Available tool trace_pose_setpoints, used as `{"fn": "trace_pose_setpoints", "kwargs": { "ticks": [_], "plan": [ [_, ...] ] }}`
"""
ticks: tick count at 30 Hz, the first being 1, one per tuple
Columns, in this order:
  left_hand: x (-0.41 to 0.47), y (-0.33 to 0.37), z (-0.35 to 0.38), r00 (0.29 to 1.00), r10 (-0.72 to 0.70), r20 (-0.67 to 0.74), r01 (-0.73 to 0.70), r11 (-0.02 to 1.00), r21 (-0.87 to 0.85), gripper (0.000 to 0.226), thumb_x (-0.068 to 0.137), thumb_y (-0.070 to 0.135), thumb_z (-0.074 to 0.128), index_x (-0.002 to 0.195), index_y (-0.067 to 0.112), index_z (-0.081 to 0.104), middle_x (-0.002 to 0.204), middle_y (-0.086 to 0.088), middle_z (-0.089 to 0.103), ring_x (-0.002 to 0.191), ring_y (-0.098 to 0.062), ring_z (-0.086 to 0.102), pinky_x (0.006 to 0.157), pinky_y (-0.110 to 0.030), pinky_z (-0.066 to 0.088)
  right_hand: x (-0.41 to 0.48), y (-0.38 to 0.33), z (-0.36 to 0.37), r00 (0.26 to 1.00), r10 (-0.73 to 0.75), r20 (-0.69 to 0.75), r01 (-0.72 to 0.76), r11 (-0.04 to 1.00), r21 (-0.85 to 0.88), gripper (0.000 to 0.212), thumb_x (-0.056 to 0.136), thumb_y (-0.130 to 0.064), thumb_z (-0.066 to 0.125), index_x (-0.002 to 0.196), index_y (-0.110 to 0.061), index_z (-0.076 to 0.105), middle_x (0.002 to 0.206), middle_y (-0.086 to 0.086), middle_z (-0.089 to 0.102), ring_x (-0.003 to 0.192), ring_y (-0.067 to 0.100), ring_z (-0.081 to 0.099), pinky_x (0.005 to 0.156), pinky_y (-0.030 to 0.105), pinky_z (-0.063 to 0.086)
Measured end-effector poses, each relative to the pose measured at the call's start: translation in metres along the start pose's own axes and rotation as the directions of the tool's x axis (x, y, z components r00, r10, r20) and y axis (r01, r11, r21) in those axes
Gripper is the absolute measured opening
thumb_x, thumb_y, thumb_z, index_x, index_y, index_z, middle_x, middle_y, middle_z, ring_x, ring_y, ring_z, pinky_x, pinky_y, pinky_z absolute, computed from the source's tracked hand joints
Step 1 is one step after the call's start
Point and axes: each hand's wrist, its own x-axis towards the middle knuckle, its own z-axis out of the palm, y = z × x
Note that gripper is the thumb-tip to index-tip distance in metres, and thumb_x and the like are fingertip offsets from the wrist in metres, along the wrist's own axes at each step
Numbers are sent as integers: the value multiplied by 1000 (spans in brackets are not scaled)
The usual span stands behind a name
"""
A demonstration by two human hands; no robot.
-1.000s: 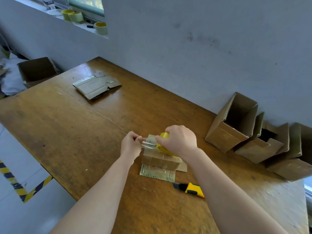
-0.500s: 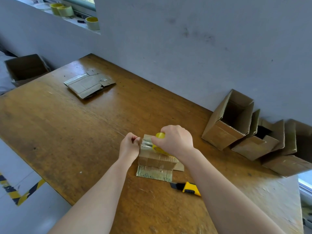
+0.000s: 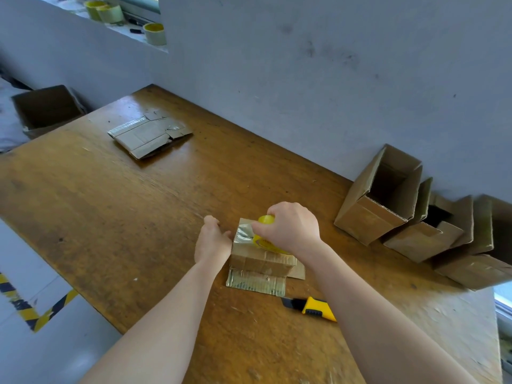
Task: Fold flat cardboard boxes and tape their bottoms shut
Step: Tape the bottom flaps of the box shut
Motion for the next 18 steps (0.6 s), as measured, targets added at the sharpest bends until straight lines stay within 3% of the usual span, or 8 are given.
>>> {"fn": "trace_pose_setpoints", "kwargs": {
  "ticks": [2,5,10,12,15,18],
  "plan": [
    [-8,8,4,987,87,-137,-105,985,-135,6,96,18,49,96,19,43,87,2,56,71,-11,53,53,-26,39,-1,-1,1,1000,5,-14,-5,1000,-2,45,77,-60,55,67,-18,65,60,-4,57,57,15,58,46,25,41],
    [-16,10,8,972,195,-128,-215,961,-171,13,99,15,41,91,18,51,81,2,57,70,-12,53,53,-28,41,-1,-1,1,1000,10,-21,-9,1000,5,48,77,-63,54,69,-17,66,61,-3,59,55,14,57,46,25,44],
    [-18,-9,1,989,149,-11,-150,987,-66,35,102,33,35,88,14,60,78,-2,62,70,-18,58,61,-37,47,-2,-2,2,999,11,-35,-10,1000,3,45,79,-59,56,69,-17,66,58,-5,54,53,13,53,46,25,42],
    [-20,-4,6,990,139,-4,-137,977,-162,37,102,37,31,93,19,63,84,2,64,78,-16,60,69,-37,49,-2,-3,1,999,15,-40,-15,1000,1,44,78,-60,56,64,-19,62,56,-6,53,50,11,51,44,24,39],
    [-16,11,16,992,92,83,-49,909,-415,33,103,32,32,118,25,62,105,6,62,92,-13,58,78,-32,48,-5,-1,-1,998,18,-58,-18,1000,3,48,79,-63,52,62,-20,60,55,-6,52,48,10,48,41,22,36],
    [-10,12,20,985,105,136,-36,900,-434,32,103,28,31,111,27,62,107,2,64,88,-8,57,71,-29,46,-6,-1,-1,999,-7,-44,7,1000,9,53,83,-66,49,68,-18,64,58,-5,54,53,12,54,45,25,41]
  ]
}}
